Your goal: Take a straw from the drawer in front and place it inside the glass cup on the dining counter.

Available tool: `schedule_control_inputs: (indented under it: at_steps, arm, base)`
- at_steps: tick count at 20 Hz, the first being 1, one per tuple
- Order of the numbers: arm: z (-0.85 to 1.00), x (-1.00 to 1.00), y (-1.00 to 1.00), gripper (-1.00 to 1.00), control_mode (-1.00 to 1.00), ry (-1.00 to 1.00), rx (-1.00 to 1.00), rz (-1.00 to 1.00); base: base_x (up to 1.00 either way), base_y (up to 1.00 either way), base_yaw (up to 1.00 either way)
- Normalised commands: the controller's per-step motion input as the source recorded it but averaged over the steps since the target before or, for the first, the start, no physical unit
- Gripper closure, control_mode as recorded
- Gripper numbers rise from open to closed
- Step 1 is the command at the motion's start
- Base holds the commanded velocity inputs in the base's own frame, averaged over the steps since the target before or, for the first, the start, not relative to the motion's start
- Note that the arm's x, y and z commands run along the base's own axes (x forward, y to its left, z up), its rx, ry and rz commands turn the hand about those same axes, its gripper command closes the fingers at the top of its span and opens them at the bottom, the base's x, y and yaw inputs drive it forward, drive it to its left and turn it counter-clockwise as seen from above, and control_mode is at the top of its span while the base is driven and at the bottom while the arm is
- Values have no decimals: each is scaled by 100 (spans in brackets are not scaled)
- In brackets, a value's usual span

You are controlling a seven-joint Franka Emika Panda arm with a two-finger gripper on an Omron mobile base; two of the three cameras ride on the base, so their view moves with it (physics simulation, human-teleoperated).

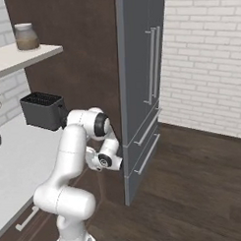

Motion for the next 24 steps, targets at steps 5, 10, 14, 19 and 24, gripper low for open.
schedule_control_inputs:
  at_steps: [5,10,14,19,24]
  arm:
    - [-43,20,7,-100,-100,0,0,0]
    - [-39,23,5,-100,-100,0,0,0]
    - [-26,16,28,100,-100,0,0,0]
    - [-2,0,8,100,-100,-1,0,0]
    - [0,-7,-22,100,-100,-3,-1,-1]
  base:
    - [0,0,0]
    - [0,0,0]
    - [0,0,0]
    - [0,0,0]
    - [0,0,0]
